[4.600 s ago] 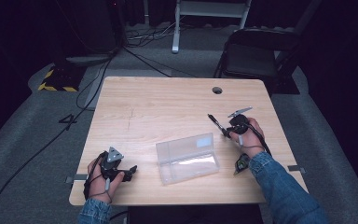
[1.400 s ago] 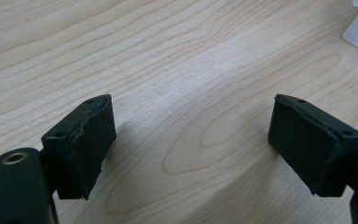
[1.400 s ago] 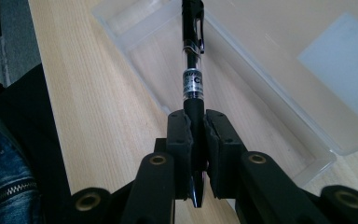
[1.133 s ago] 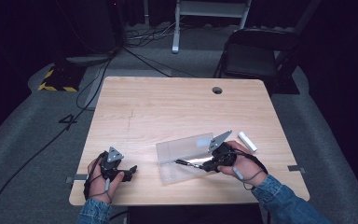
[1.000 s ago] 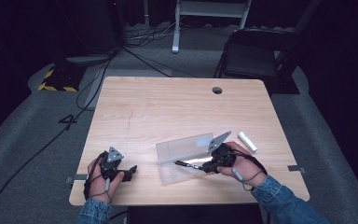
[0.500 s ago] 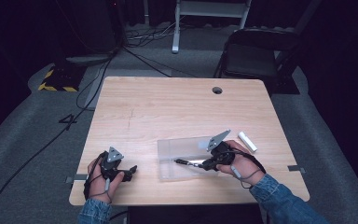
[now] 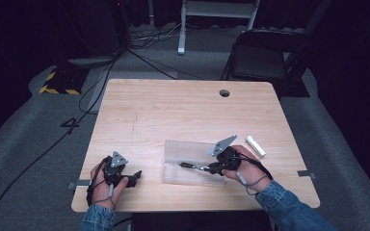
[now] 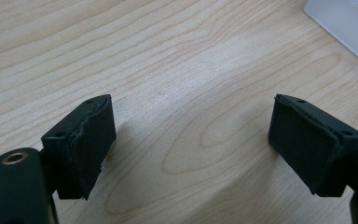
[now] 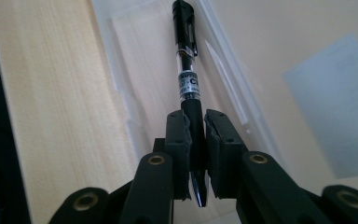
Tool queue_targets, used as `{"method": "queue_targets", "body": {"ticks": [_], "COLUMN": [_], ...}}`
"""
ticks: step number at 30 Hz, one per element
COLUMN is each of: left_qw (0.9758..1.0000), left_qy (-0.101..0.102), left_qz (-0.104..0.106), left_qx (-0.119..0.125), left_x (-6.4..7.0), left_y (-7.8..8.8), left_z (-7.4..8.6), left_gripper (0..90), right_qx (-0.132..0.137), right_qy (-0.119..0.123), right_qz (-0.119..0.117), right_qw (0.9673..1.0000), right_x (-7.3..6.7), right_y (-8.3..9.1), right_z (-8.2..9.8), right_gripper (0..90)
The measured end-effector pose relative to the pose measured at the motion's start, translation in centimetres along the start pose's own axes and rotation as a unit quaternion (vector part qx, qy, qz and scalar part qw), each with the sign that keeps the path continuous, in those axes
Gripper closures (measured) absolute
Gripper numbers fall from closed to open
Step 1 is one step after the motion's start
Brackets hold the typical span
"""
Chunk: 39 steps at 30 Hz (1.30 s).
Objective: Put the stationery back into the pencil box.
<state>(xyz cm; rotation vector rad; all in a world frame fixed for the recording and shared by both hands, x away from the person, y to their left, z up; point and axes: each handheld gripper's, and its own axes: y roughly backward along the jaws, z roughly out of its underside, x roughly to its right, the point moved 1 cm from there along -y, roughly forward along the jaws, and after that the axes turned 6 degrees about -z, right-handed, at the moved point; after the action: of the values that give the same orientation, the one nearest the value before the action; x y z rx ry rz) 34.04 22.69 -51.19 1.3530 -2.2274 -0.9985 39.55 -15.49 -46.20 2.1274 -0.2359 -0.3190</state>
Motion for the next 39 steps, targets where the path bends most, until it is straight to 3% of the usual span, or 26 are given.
{"method": "queue_targets", "body": {"ticks": [4, 16, 25, 36, 39], "left_qw": [1.0000, 1.0000, 1.0000, 1.0000, 1.0000], "left_qy": [0.000, 0.001, 0.000, 0.005, 0.003], "left_qz": [0.000, 0.000, 0.000, 0.003, 0.002], "left_qx": [0.000, 0.001, 0.000, 0.001, 0.000], "left_x": [0.0, 0.0, 0.0, 0.1, 0.0], "left_y": [0.0, 0.0, 0.0, -0.1, -0.1], "left_z": [0.0, 0.0, 0.0, 0.0, -0.1], "left_gripper": [15.3, 15.3, 15.3, 15.0, 14.9], "right_qx": [0.003, 0.028, 0.067, 0.125, 0.129], "right_qy": [0.013, 0.008, -0.019, -0.061, -0.073], "right_qz": [0.029, 0.022, 0.033, 0.067, 0.096], "right_qw": [0.9995, 0.9993, 0.9970, 0.9880, 0.9844], "right_x": [0.2, -0.5, -0.3, 0.6, 1.3], "right_y": [0.0, 0.6, 3.0, 6.0, 6.7], "right_z": [0.2, 0.1, 0.8, 2.9, 3.6], "right_gripper": [75.5, 74.3, 69.4, 61.1, 57.7]}}
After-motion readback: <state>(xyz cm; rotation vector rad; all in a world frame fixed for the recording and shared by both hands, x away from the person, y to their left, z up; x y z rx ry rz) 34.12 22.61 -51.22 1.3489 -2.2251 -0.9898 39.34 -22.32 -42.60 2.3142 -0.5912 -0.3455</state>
